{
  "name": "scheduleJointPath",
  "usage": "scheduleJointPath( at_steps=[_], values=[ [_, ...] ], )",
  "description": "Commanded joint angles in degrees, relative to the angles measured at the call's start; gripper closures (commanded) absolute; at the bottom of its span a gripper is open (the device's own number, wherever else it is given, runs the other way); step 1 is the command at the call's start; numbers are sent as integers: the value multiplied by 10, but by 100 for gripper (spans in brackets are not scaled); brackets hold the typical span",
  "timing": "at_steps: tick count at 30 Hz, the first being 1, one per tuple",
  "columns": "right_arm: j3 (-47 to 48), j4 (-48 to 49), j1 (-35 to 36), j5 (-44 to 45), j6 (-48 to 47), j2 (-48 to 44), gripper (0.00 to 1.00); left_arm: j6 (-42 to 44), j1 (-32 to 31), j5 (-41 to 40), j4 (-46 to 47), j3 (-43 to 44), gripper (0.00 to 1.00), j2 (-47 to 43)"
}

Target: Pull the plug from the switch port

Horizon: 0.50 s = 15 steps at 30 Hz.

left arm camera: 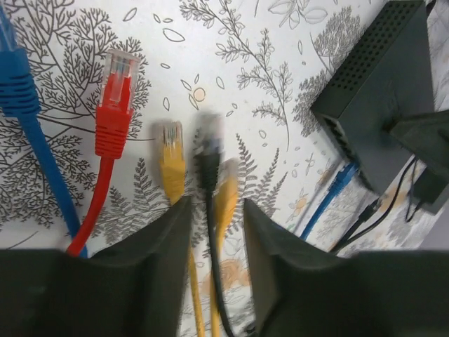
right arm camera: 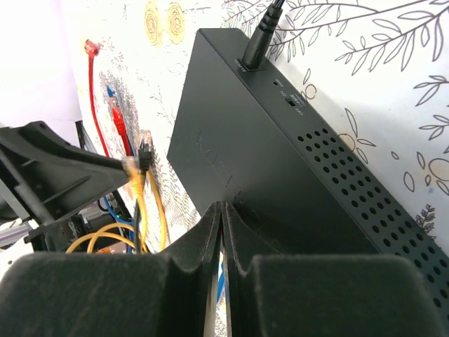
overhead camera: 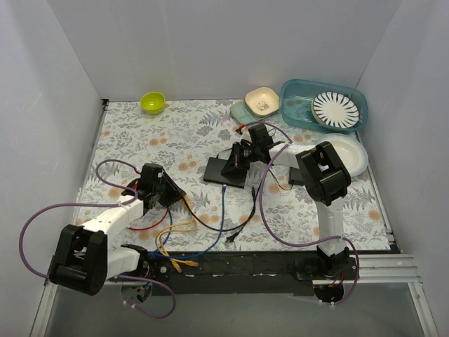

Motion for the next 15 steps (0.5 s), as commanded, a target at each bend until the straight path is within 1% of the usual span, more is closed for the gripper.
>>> scheduleJointPath(
  at_steps=[1,2,4,5,6,7,9,10,12,13,14,15],
  values=[
    [-32,-70,-3,91,-37,22,88,8,6,8,-33,12,58,-30],
    [-33,-72,-3,90,-38,21,88,10,6,18,-25,17,51,-30],
    [-37,-73,-3,91,-41,16,88,4,6,26,-3,37,47,-25],
    [-39,-73,-2,92,-41,15,88,1,5,24,4,45,43,-22],
    [-41,-73,-2,94,-42,14,88,-1,6,25,13,55,33,-19],
    [-48,-72,-2,95,-42,11,88,-6,5,28,33,60,28,-14],
    [-54,-70,-3,95,-44,7,88,-8,2,55,55,70,23,-2],
    [-61,-69,-3,96,-44,6,88,-9,-1,65,82,77,23,9],
    [-67,-67,-3,98,-44,1,88,-7,-20,110,121,77,24,23],
    [-70,-64,-3,97,-44,0,88,-7,-27,124,159,79,26,43],
    [-73,-63,-3,98,-42,-1,88,-9,-46,136,173,83,28,59],
    [-74,-61,-3,97,-41,-1,88,-8,-57,155,181,89,33,75]
  ],
)
